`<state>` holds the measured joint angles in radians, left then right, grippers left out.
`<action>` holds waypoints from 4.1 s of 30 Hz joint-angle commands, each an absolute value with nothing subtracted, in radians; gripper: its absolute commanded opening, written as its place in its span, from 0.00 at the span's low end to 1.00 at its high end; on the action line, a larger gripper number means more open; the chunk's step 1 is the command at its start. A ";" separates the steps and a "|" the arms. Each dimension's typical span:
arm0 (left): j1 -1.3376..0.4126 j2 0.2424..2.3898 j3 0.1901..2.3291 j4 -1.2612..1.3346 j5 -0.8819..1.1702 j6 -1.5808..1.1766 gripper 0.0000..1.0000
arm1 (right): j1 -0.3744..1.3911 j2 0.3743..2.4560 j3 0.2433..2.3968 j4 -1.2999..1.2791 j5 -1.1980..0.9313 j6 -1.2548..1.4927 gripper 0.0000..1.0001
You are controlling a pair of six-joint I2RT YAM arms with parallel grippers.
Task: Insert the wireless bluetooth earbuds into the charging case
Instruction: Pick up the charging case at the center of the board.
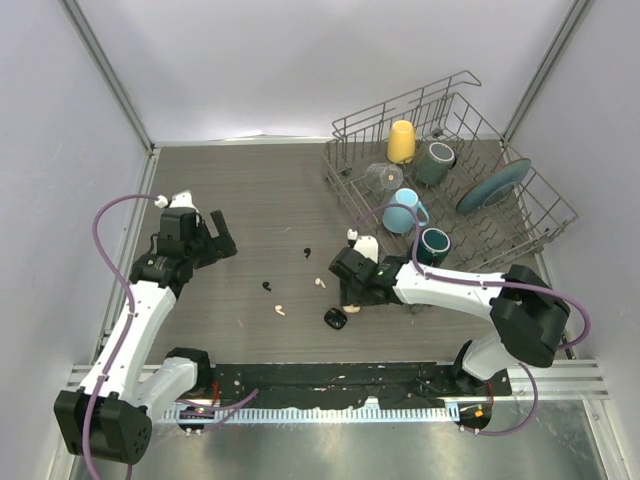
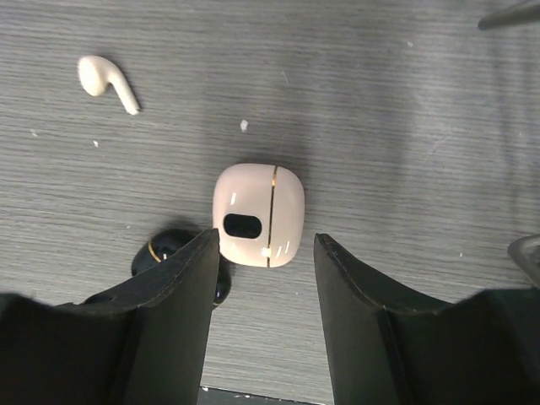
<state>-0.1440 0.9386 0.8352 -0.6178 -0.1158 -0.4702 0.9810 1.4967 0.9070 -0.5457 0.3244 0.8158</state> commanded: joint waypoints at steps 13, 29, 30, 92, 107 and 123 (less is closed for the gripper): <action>-0.147 0.980 0.845 -0.603 -0.090 -0.469 1.00 | 0.986 1.512 0.864 -0.462 0.296 0.853 0.63; -0.147 1.003 0.854 -0.611 -0.092 -0.469 1.00 | 0.988 1.558 0.862 -0.453 0.318 0.831 0.60; -0.146 1.003 0.854 -0.611 -0.092 -0.468 1.00 | 0.988 1.563 0.864 -0.457 0.316 0.827 0.59; -0.146 0.983 0.825 -0.267 0.643 -0.532 1.00 | 0.989 1.226 0.992 -0.213 -0.109 0.039 0.01; -0.186 1.026 0.874 -0.181 1.011 -0.597 0.98 | 0.988 1.066 0.870 -0.046 -0.187 -0.356 0.01; -0.428 1.051 0.896 -0.264 0.787 -0.594 0.89 | 0.988 1.081 0.876 -0.022 -0.212 -0.359 0.01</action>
<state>-0.3790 1.0313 0.8463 -0.2649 0.8623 -0.5945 0.9855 1.0874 0.8413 -0.0826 -0.1879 -0.3462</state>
